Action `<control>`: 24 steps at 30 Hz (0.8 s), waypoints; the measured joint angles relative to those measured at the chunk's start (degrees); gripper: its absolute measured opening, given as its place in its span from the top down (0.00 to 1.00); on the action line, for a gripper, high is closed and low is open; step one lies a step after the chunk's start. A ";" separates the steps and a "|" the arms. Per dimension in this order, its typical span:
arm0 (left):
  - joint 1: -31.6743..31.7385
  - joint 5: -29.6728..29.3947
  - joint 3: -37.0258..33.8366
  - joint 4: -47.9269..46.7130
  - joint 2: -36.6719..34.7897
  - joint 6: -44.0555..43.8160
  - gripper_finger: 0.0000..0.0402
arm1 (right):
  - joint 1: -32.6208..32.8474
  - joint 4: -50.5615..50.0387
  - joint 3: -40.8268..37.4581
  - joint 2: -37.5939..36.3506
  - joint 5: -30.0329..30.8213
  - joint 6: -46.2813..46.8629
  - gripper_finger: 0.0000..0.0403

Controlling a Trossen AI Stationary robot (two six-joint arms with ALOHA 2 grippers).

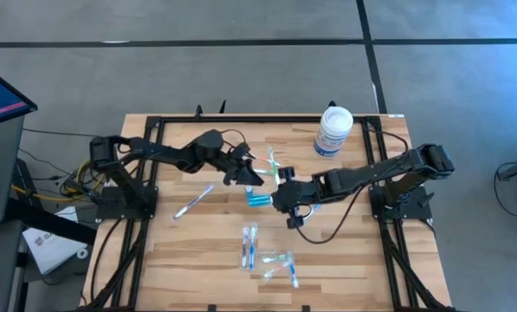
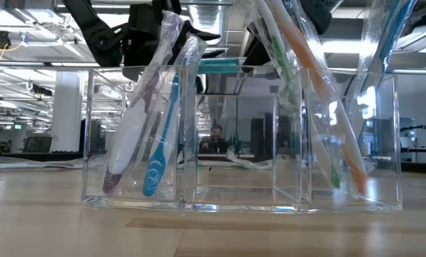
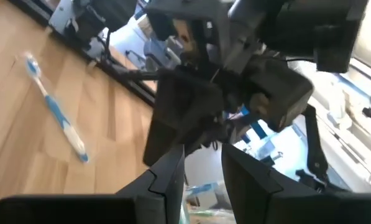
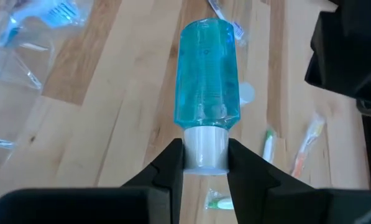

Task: Pick & Place toothbrushing station
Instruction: Put the blue mouthwash bottle into the transparent organizer

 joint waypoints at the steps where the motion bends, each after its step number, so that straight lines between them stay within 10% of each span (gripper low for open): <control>1: 0.00 0.03 0.05 -0.64 0.00 0.40 0.74 | 0.03 -0.01 0.00 0.00 -0.09 0.00 0.79; 24: -2.10 2.39 0.05 -8.08 -0.02 5.14 0.74 | 0.36 -2.14 4.90 2.53 -0.21 -1.53 0.79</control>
